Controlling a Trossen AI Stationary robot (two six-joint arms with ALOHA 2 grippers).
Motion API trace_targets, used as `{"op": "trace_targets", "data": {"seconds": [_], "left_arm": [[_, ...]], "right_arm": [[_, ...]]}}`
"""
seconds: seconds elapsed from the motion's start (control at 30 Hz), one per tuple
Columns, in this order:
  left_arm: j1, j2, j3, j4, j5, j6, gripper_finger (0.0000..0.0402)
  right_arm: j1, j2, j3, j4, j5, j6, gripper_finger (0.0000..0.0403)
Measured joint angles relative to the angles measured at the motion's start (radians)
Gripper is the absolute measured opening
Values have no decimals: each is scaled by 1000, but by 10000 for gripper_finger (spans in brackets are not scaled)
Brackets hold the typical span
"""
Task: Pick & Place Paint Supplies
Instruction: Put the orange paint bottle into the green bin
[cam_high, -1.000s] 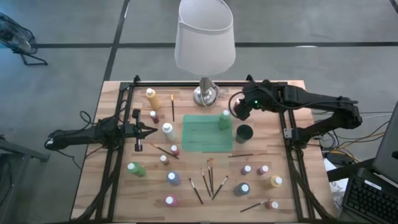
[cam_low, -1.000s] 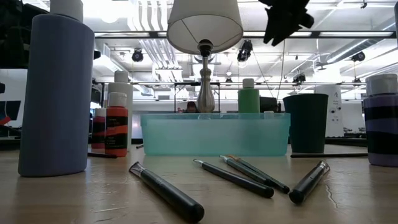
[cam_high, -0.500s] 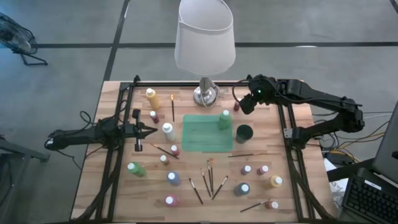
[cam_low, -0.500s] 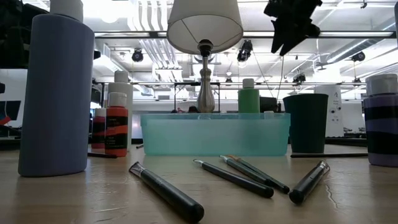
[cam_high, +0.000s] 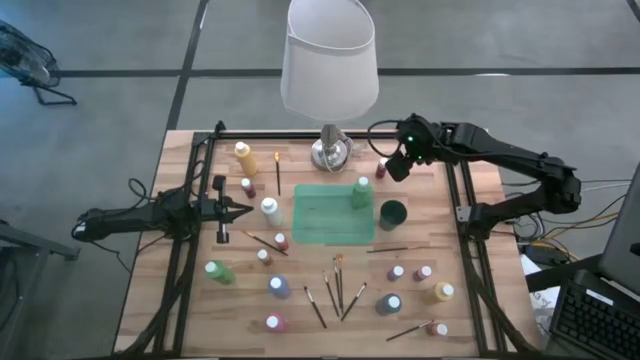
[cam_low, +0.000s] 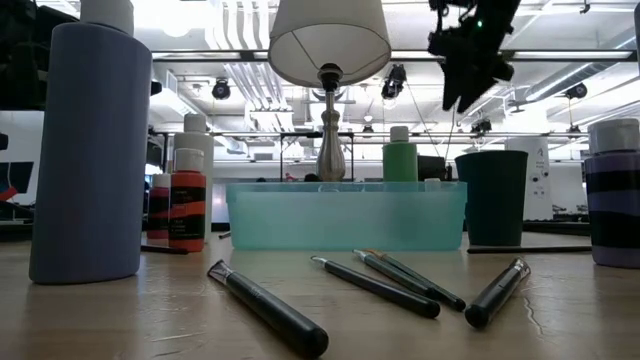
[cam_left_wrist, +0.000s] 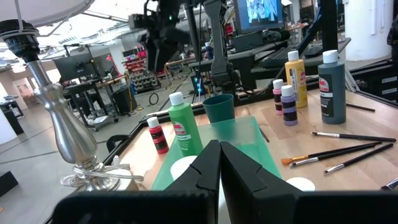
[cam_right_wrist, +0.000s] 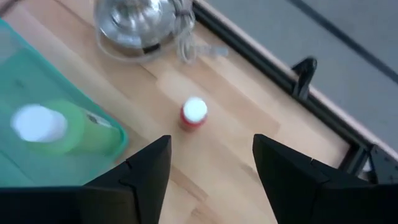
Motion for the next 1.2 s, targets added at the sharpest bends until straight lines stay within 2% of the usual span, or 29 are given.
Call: {"op": "trace_targets", "data": {"seconds": [0.2,0.57,0.77,0.97,1.2], "left_arm": [[0,0,0,0,0,0,16],[0,0,0,0,0,0,16],[0,0,0,0,0,0,16],[0,0,0,0,0,0,16],[0,0,0,0,0,0,16]], "right_arm": [[-19,0,-120,85,-52,5,232],[-31,0,-312,400,-104,-75,233],[-34,0,-372,485,-103,-194,212],[-47,0,-394,521,-103,-191,201],[-88,0,-399,595,-119,-173,210]]}}
